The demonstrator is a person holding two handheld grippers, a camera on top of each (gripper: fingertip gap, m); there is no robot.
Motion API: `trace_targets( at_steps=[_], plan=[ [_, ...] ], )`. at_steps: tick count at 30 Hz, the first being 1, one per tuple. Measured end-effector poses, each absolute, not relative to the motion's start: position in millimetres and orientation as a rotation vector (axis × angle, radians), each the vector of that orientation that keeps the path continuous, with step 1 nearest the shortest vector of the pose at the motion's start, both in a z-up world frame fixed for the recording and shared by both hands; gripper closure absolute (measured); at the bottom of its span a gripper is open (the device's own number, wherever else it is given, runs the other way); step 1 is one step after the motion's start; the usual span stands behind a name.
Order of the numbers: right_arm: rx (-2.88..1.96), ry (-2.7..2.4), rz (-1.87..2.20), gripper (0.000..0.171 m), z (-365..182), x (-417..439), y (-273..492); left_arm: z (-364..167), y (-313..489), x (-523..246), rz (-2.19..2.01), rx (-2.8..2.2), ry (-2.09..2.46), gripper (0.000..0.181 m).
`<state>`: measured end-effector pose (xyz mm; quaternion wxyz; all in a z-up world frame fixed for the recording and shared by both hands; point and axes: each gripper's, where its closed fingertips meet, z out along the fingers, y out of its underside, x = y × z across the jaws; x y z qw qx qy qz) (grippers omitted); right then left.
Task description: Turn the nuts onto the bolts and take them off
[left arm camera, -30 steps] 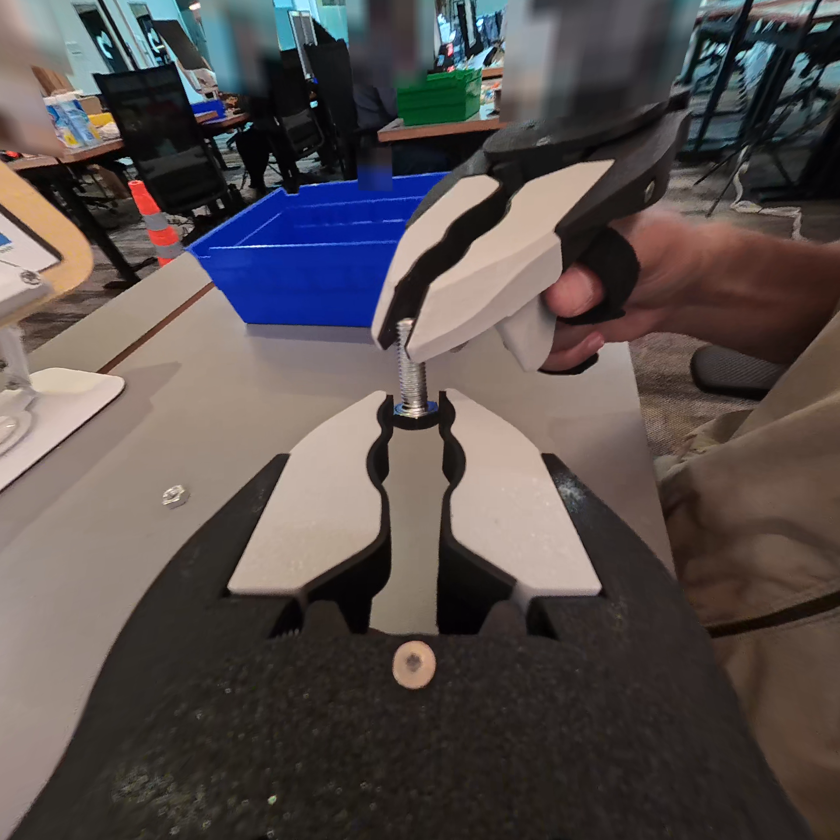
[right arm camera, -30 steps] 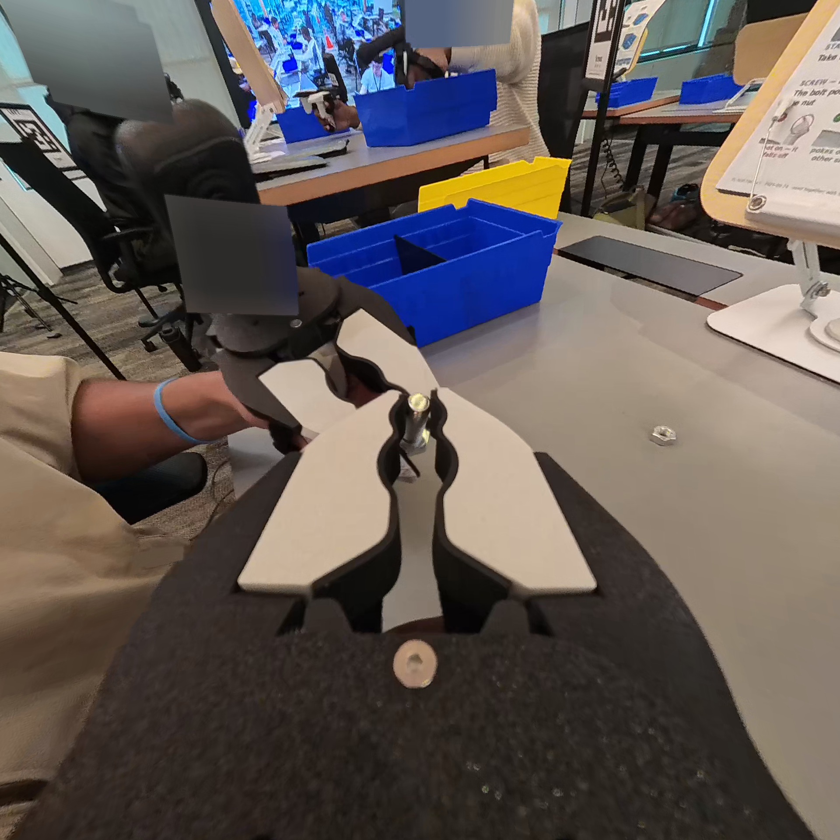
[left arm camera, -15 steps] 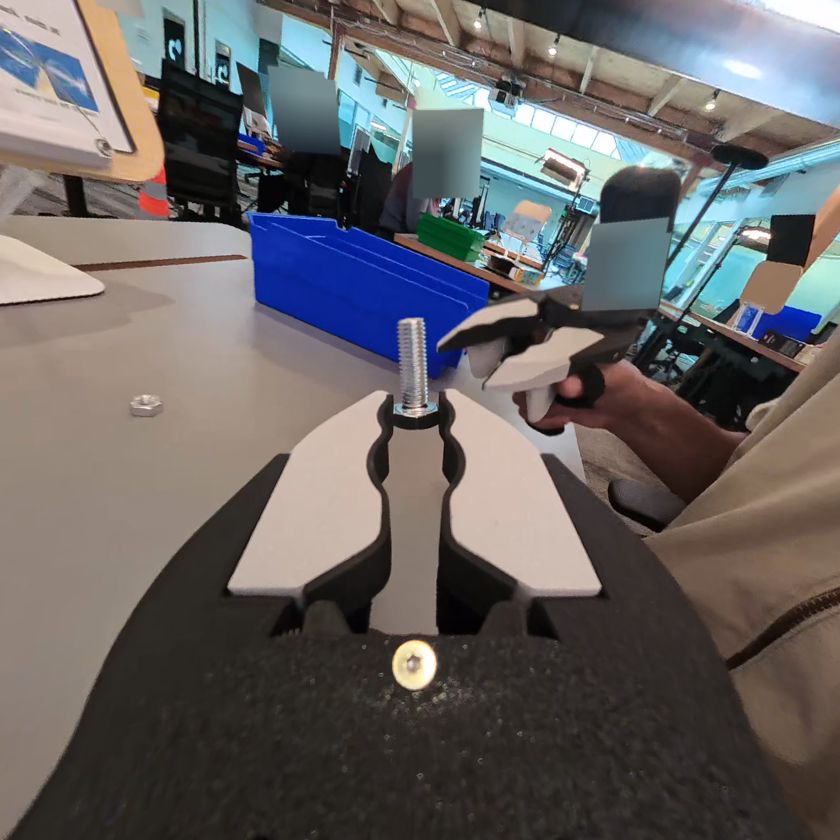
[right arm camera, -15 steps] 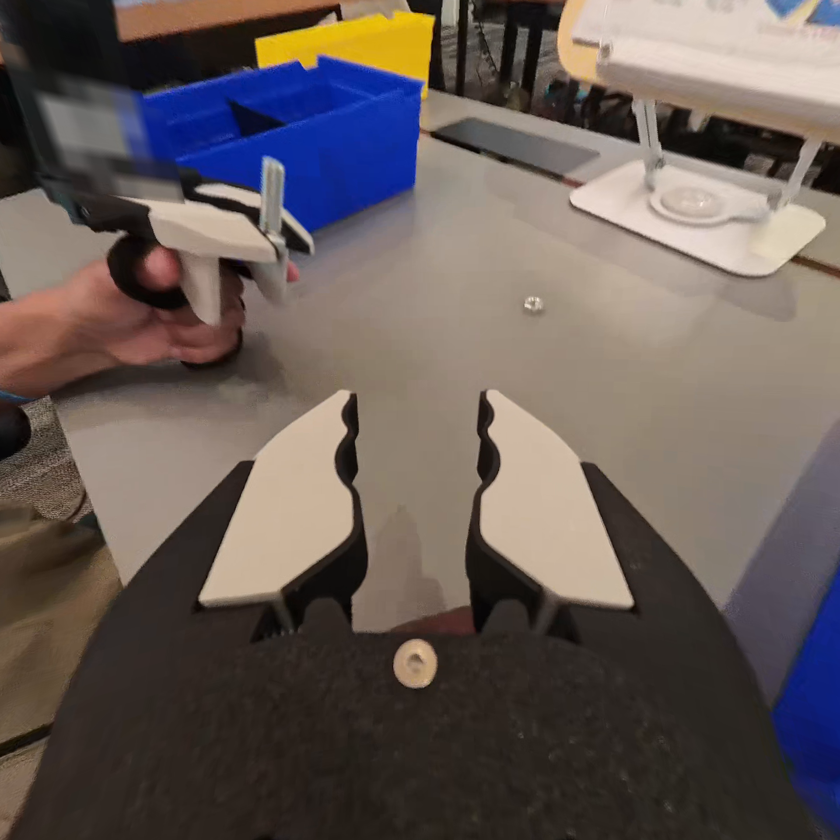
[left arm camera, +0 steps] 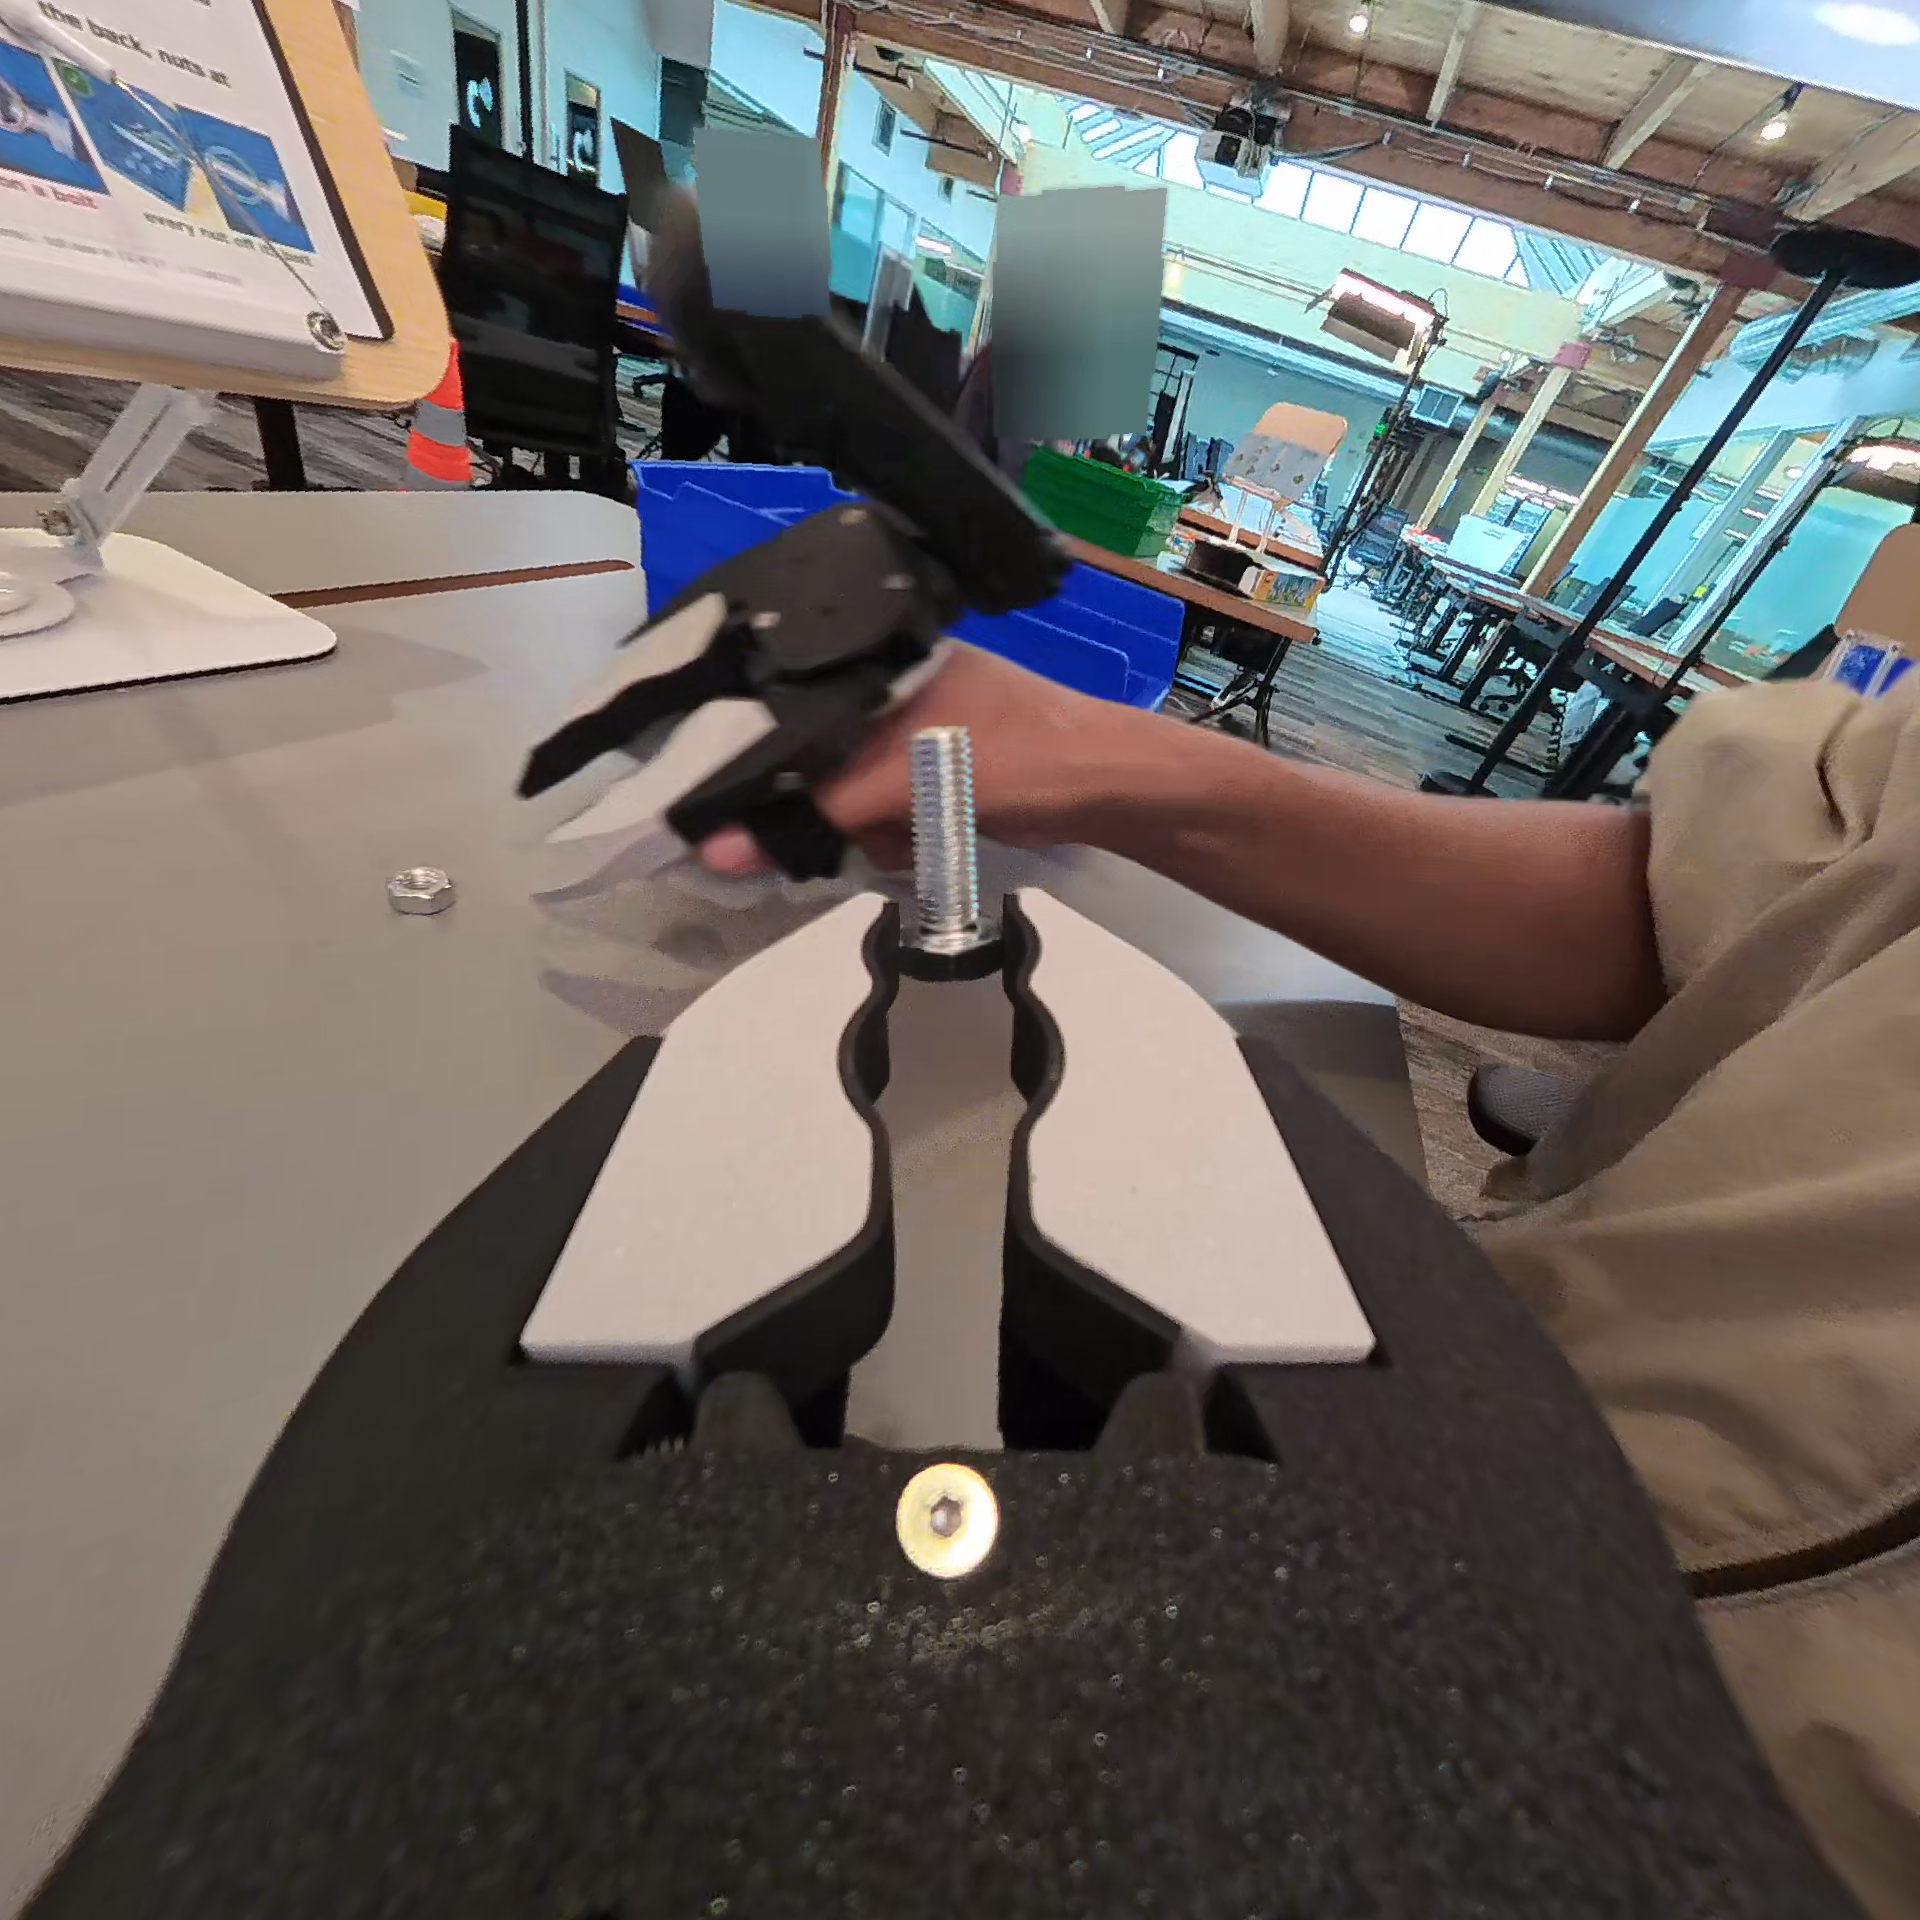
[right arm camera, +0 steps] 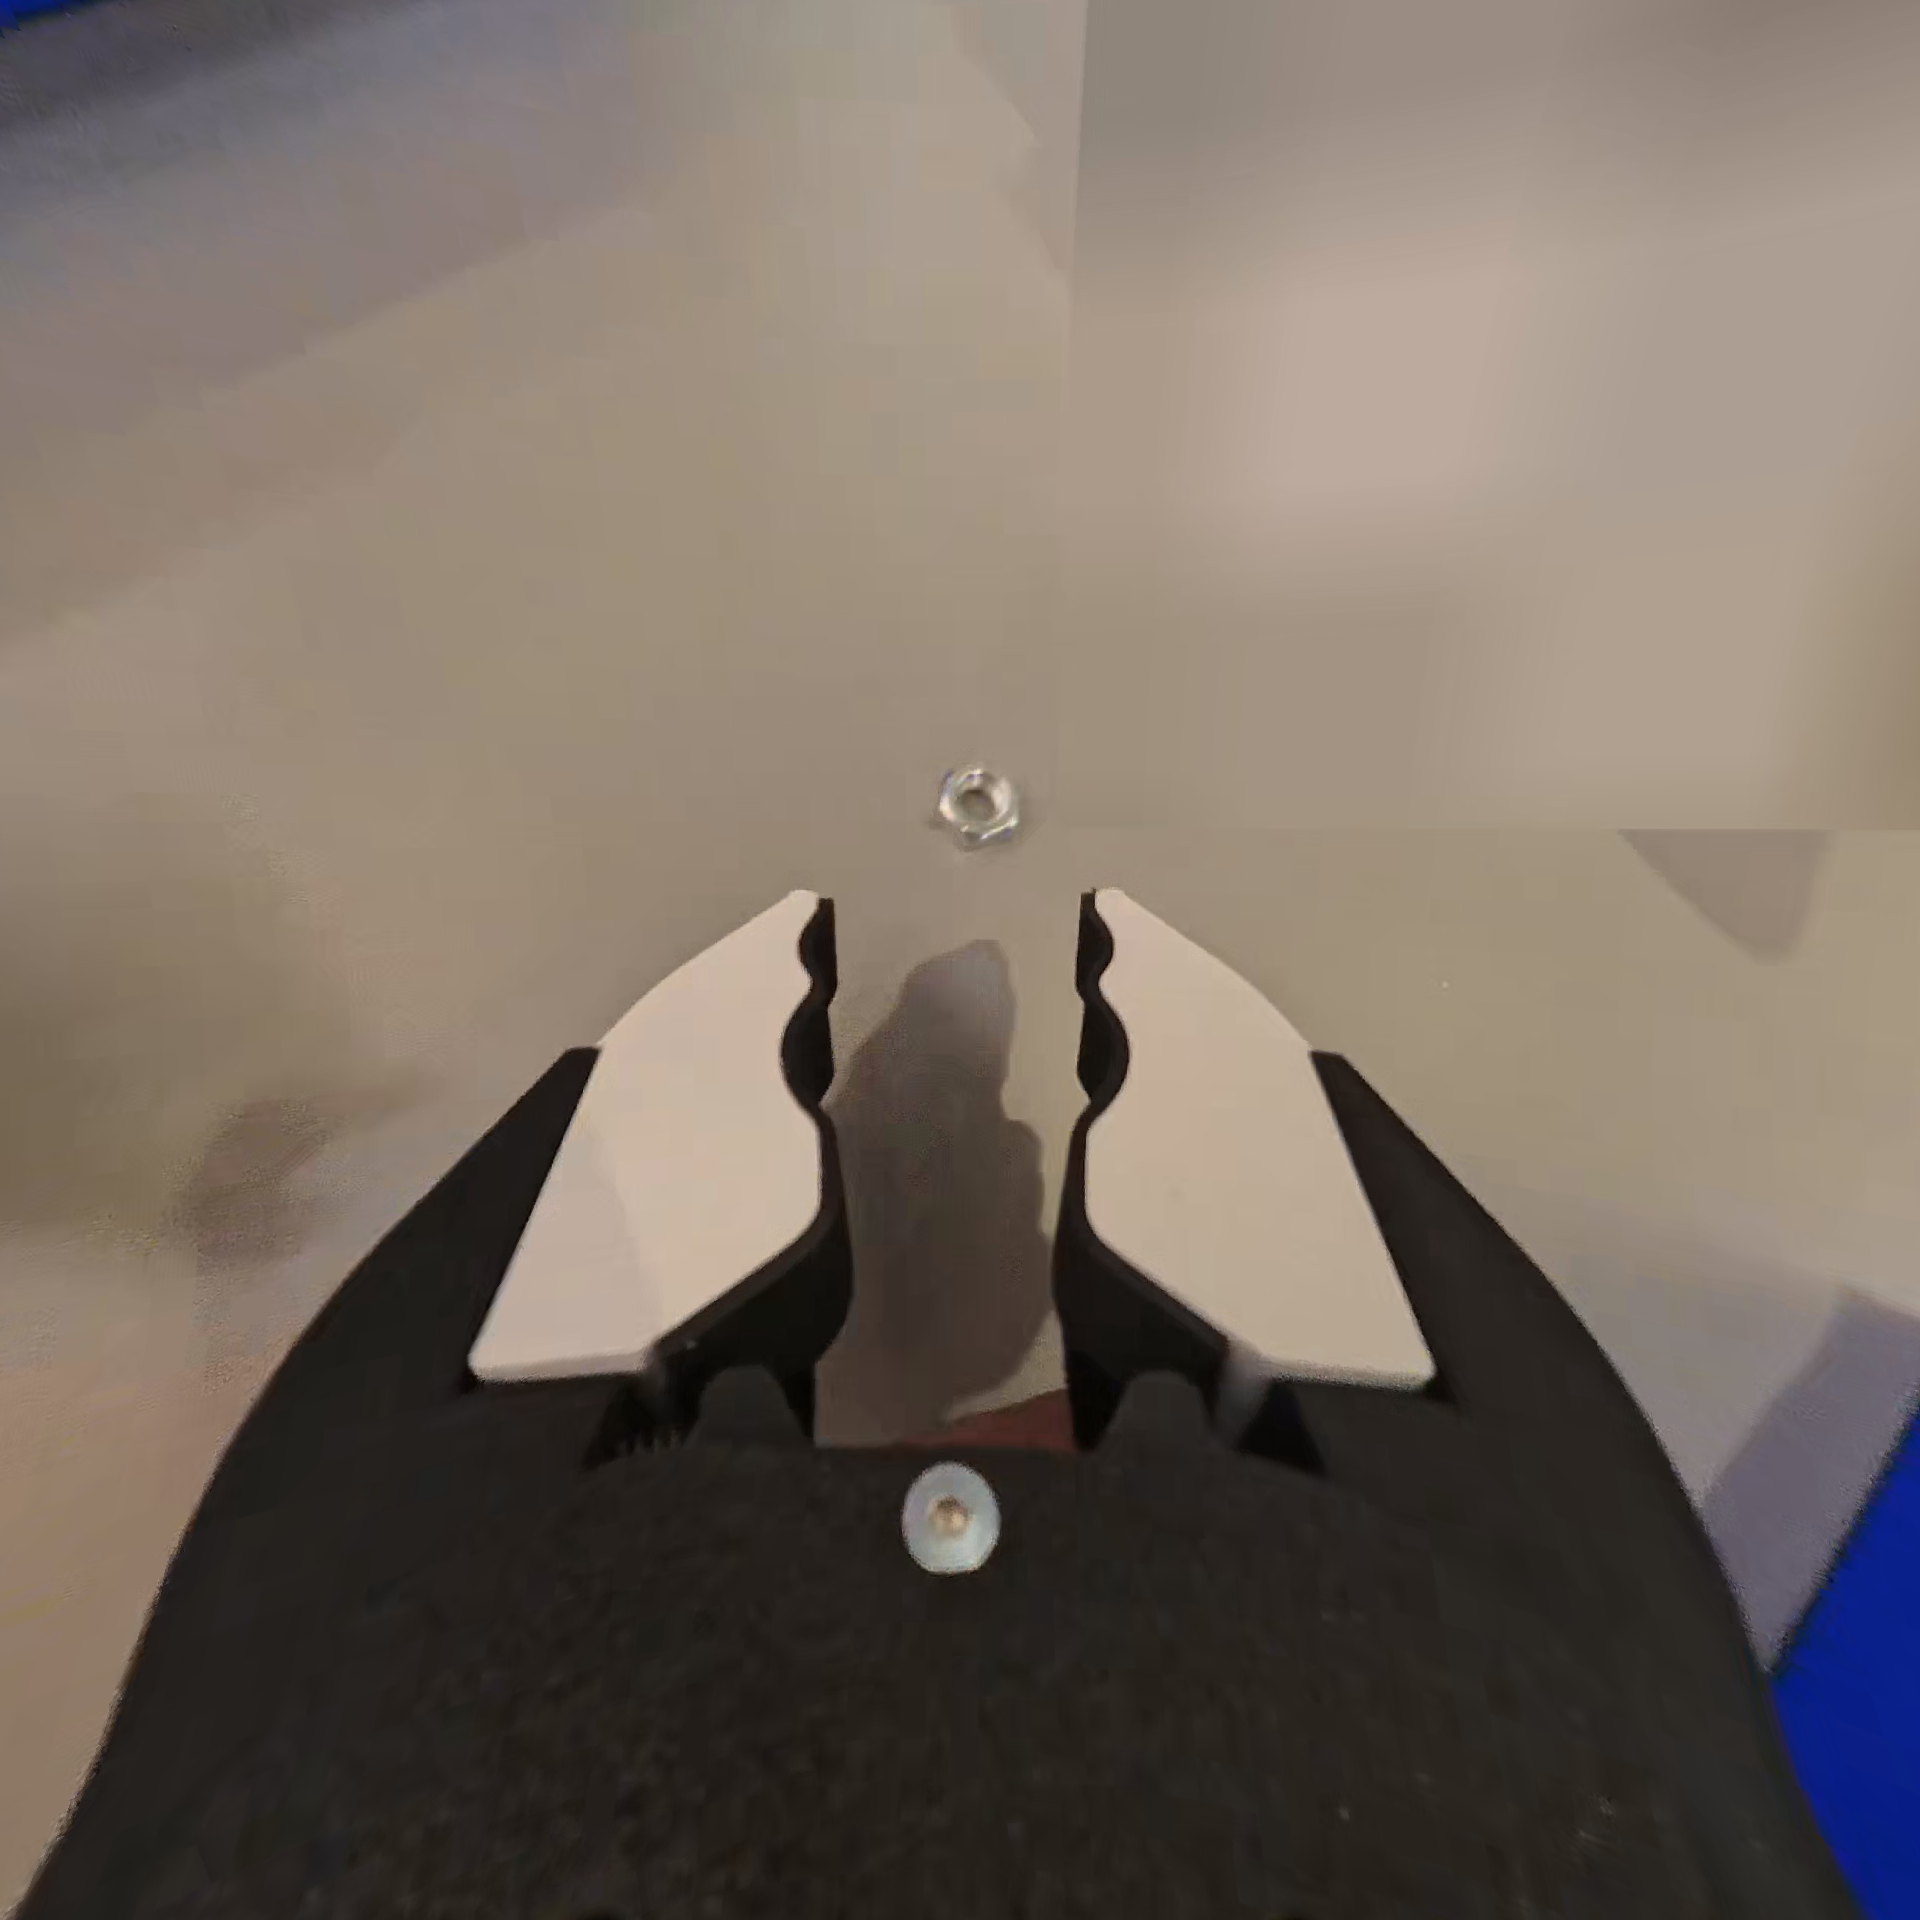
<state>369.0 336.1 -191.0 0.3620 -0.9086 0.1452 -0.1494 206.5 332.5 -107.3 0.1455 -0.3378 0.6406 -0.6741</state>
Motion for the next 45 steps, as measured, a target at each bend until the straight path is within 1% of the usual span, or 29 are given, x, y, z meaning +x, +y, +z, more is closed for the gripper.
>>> trace_targets(
  at_steps=[4, 6, 14, 15, 18, 19, 23, 25, 29, 32, 34, 36, 42, 45],
  plan=[
    [-2.405, 0.456, -0.343, 0.129, -214, 390, 351, -108, 329, 204, -1.946, -0.965, 1.866, 0.163],
    [-2.393, 0.513, -0.346, 0.134, -216, 395, 354, -108, 328, 204, -1.953, -0.962, 1.872, 0.163],
    [-2.299, 0.740, -0.282, 0.137, -217, 389, 366, -110, 318, 198, -1.996, -0.942, 1.933, 0.163],
    [-2.292, 0.757, -0.298, 0.140, -218, 390, 366, -111, 317, 198, -1.994, -0.940, 1.940, 0.163],
    [-2.275, 0.784, -0.302, 0.143, -218, 389, 367, -112, 315, 196, -2.000, -0.935, 1.959, 0.163],
    [-2.277, 0.780, -0.299, 0.154, -218, 388, 368, -112, 314, 195, -1.998, -0.934, 1.963, 0.163],
    [-2.278, 0.757, -0.297, 0.154, -217, 385, 369, -113, 314, 196, -1.977, -0.931, 1.964, 0.163],
    [-2.239, 0.651, -0.262, 0.154, -204, 376, 373, -112, 316, 197, -1.977, -0.935, 1.957, 0.163],
    [-2.078, 0.405, -0.267, 0.154, -146, 339, 365, -108, 321, 196, -2.030, -0.940, 1.945, 0.163],
    [-1.880, 0.114, -0.216, 0.154, -94, 284, 348, -104, 324, 195, -2.085, -0.938, 1.943, 0.163],
    [-1.792, 0.006, -0.193, 0.154, -74, 253, 331, -104, 325, 195, -2.079, -0.931, 1.946, 0.163],
    [-1.751, -0.017, -0.168, 0.154, -66, 234, 315, -103, 323, 193, -2.087, -0.912, 1.953, 0.163],
    [-1.784, -0.045, -0.157, 0.154, -73, 216, 295, -107, 307, 184, -2.055, -0.826, 2.038, 0.163],
    [-1.773, -0.129, 0.004, 0.154, -69, 198, 296, -110, 301, 177, -2.030, -0.767, 2.112, 0.163]
  ],
)
